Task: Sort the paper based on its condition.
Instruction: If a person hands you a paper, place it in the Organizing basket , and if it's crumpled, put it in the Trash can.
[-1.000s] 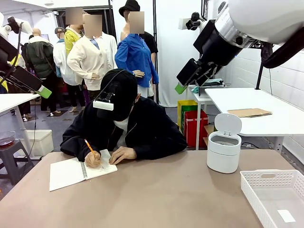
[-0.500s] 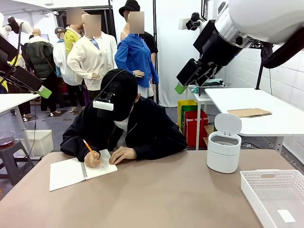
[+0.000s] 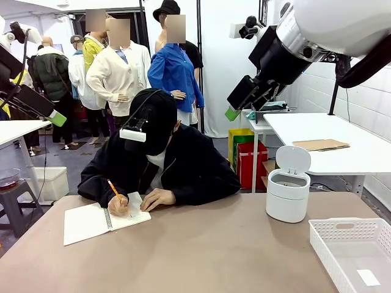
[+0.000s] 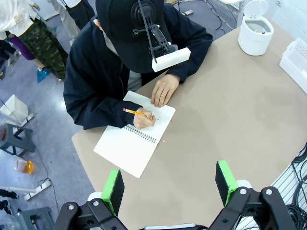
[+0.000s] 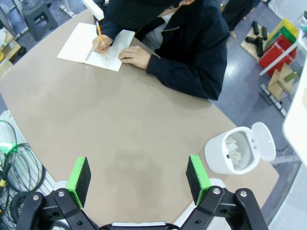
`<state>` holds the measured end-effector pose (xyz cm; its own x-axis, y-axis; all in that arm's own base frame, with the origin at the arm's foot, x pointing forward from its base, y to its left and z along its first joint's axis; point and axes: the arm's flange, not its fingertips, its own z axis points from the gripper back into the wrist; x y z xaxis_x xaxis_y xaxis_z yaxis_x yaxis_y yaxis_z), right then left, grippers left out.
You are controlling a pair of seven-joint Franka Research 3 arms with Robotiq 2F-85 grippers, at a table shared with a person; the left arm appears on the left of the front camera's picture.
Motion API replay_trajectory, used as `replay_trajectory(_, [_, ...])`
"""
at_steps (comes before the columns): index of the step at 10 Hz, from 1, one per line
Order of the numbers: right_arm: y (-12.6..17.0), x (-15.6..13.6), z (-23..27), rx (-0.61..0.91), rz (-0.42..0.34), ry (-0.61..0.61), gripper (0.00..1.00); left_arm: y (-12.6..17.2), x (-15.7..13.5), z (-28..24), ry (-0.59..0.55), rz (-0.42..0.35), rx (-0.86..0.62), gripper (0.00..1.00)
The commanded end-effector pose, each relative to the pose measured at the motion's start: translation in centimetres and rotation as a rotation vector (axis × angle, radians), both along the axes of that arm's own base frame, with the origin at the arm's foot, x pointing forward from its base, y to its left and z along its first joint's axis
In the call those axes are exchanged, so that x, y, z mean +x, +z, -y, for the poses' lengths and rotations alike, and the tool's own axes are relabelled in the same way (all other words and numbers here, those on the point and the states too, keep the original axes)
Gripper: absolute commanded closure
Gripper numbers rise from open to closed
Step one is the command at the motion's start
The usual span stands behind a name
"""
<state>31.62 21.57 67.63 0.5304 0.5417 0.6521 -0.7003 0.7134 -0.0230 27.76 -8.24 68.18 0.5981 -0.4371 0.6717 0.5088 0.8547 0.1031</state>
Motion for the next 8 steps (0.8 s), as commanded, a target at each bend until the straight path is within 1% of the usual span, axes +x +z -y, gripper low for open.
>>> replay_trajectory(1, [0.03, 0.18, -0.24, -0.001, -0.004, 0.001, 0.0, -0.04, 0.07, -0.18, 0.003, -0.002, -0.002, 0.0])
replay_trajectory(8, [0.03, 0.18, -0.24, -0.001, -0.004, 0.001, 0.0, -0.04, 0.07, -0.18, 0.003, -0.002, -0.002, 0.0])
